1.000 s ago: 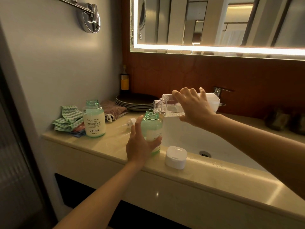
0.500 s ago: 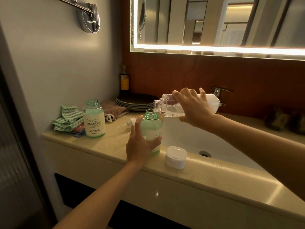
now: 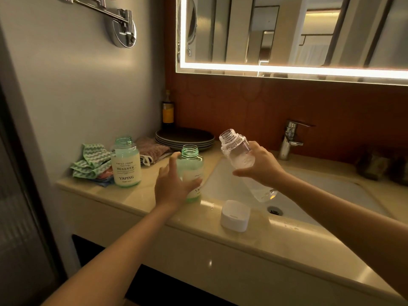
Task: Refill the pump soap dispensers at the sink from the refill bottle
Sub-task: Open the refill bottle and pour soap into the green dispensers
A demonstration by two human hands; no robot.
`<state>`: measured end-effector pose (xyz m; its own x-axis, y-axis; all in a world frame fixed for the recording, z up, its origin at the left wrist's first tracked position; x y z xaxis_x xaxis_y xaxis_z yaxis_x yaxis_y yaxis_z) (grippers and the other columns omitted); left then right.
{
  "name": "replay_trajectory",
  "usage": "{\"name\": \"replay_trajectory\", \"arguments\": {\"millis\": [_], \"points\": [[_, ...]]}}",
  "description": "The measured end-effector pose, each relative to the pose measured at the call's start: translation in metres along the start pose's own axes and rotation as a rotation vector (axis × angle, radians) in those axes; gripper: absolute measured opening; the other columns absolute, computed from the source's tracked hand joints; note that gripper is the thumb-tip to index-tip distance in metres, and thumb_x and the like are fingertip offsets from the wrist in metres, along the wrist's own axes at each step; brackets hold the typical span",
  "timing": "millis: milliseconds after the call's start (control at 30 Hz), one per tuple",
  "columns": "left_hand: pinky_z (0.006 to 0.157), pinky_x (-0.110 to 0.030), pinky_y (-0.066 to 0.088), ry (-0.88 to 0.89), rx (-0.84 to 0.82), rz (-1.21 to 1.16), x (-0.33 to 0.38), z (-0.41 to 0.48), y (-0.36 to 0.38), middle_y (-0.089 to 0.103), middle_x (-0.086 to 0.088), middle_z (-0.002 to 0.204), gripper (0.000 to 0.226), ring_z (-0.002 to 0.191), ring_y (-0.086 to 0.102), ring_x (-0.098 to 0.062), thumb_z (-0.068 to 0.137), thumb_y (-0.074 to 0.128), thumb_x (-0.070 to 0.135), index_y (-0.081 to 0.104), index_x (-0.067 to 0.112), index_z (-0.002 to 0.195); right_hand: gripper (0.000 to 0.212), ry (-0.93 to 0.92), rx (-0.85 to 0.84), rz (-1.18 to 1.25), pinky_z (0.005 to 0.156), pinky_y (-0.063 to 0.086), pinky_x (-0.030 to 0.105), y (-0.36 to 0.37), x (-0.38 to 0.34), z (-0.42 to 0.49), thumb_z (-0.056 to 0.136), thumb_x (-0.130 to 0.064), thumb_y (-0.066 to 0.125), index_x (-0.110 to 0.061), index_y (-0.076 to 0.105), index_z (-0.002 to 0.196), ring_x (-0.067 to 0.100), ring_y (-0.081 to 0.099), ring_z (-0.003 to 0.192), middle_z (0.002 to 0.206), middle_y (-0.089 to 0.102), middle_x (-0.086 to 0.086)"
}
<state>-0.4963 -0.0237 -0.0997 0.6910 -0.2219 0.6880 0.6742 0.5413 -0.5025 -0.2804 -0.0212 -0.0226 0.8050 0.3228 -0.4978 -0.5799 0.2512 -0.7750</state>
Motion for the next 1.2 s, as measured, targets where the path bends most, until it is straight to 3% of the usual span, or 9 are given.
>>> {"name": "replay_trajectory", "arguments": {"millis": [133, 500, 600, 733, 800, 867, 967, 1067, 1200], "points": [[0.089, -0.040, 0.044, -0.030, -0.003, 0.072, -0.012, 0.019, -0.004, 0.051, -0.013, 0.125, 0.087, 0.115, 0.046, -0.029, 0.066, 0.076, 0.050, 0.029, 0.027, 0.136, 0.074, 0.030, 0.012, 0.129, 0.078, 0.040, 0.027, 0.005, 0.007, 0.000, 0.067, -0.025, 0.081, -0.014, 0.042, 0.129, 0.015, 0.044, 0.098, 0.123, 0.052, 0.008], [0.091, -0.041, 0.042, -0.018, 0.039, 0.117, -0.026, 0.037, 0.001, 0.051, -0.008, 0.130, 0.090, 0.118, 0.042, -0.028, 0.064, 0.075, 0.054, 0.028, 0.027, 0.136, 0.078, 0.069, 0.028, 0.217, 0.081, 0.041, 0.029, 0.022, 0.011, 0.007, 0.065, -0.027, 0.082, -0.015, 0.042, 0.130, 0.016, 0.045, 0.101, 0.126, 0.051, 0.009], [0.092, -0.041, 0.042, 0.026, 0.041, 0.120, -0.027, 0.036, -0.004, 0.051, -0.007, 0.131, 0.096, 0.118, 0.044, -0.028, 0.062, 0.067, 0.067, 0.027, 0.025, 0.139, 0.078, 0.074, 0.038, 0.219, 0.080, 0.039, 0.028, 0.025, 0.009, 0.009, 0.065, -0.027, 0.082, -0.014, 0.042, 0.130, 0.016, 0.045, 0.101, 0.125, 0.051, 0.009], [0.083, -0.039, 0.042, 0.054, 0.347, 0.066, -0.036, 0.025, -0.031, 0.055, -0.013, 0.115, 0.088, 0.102, 0.051, -0.027, 0.073, 0.046, 0.074, 0.036, 0.012, 0.135, 0.078, 0.054, 0.038, 0.216, 0.080, 0.038, 0.027, 0.026, 0.007, 0.009, 0.065, -0.025, 0.082, -0.013, 0.041, 0.130, 0.017, 0.045, 0.101, 0.125, 0.052, 0.009], [0.084, -0.041, 0.039, 0.037, 0.560, 0.075, -0.048, 0.022, -0.050, 0.053, -0.017, 0.110, 0.077, 0.099, 0.049, -0.031, 0.077, 0.052, 0.064, 0.044, 0.004, 0.125, 0.079, 0.051, 0.034, 0.213, 0.081, 0.038, 0.028, 0.027, 0.008, 0.010, 0.066, -0.025, 0.082, -0.013, 0.040, 0.132, 0.019, 0.047, 0.105, 0.127, 0.051, 0.010], [0.091, -0.046, 0.036, -0.066, 0.642, 0.088, -0.068, 0.026, -0.063, 0.048, -0.021, 0.120, 0.076, 0.109, 0.045, -0.037, 0.072, 0.068, 0.050, 0.042, 0.003, 0.127, 0.078, 0.049, 0.030, 0.207, 0.079, 0.036, 0.026, 0.027, 0.007, 0.010, 0.066, -0.025, 0.082, -0.013, 0.041, 0.131, 0.019, 0.046, 0.103, 0.126, 0.052, 0.010], [0.100, -0.049, 0.034, -0.206, 0.500, 0.044, -0.096, 0.040, -0.072, 0.037, -0.020, 0.137, 0.096, 0.124, 0.035, -0.037, 0.063, 0.081, 0.041, 0.029, 0.011, 0.138, 0.077, 0.035, 0.032, 0.200, 0.077, 0.034, 0.025, 0.027, 0.005, 0.009, 0.066, -0.023, 0.082, -0.012, 0.042, 0.131, 0.016, 0.044, 0.098, 0.124, 0.052, 0.010], [0.097, -0.047, 0.040, -0.280, 0.335, -0.011, -0.117, 0.056, -0.078, 0.043, -0.020, 0.135, 0.108, 0.122, 0.042, -0.036, 0.060, 0.084, 0.039, 0.018, 0.017, 0.142, 0.078, 0.035, 0.032, 0.191, 0.078, 0.034, 0.024, 0.027, 0.005, 0.009, 0.066, -0.023, 0.082, -0.012, 0.041, 0.131, 0.015, 0.043, 0.099, 0.126, 0.052, 0.010], [0.094, -0.045, 0.043, -0.333, 0.171, -0.041, -0.121, 0.071, -0.079, 0.050, -0.016, 0.132, 0.095, 0.117, 0.050, -0.033, 0.063, 0.084, 0.033, 0.026, 0.014, 0.136, 0.077, 0.038, 0.016, 0.184, 0.079, 0.036, 0.025, 0.028, 0.006, 0.009, 0.064, -0.025, 0.083, -0.013, 0.043, 0.129, 0.016, 0.044, 0.099, 0.124, 0.053, 0.010]]}}
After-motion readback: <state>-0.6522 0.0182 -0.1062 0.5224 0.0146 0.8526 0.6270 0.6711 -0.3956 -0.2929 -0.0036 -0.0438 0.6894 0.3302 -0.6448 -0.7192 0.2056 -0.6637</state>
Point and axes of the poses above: each hand's wrist, its own z-axis towards the middle knuckle, its own y-axis out of the palm, x = y × z, the point moved 4 cm from there along z, towards the middle knuckle
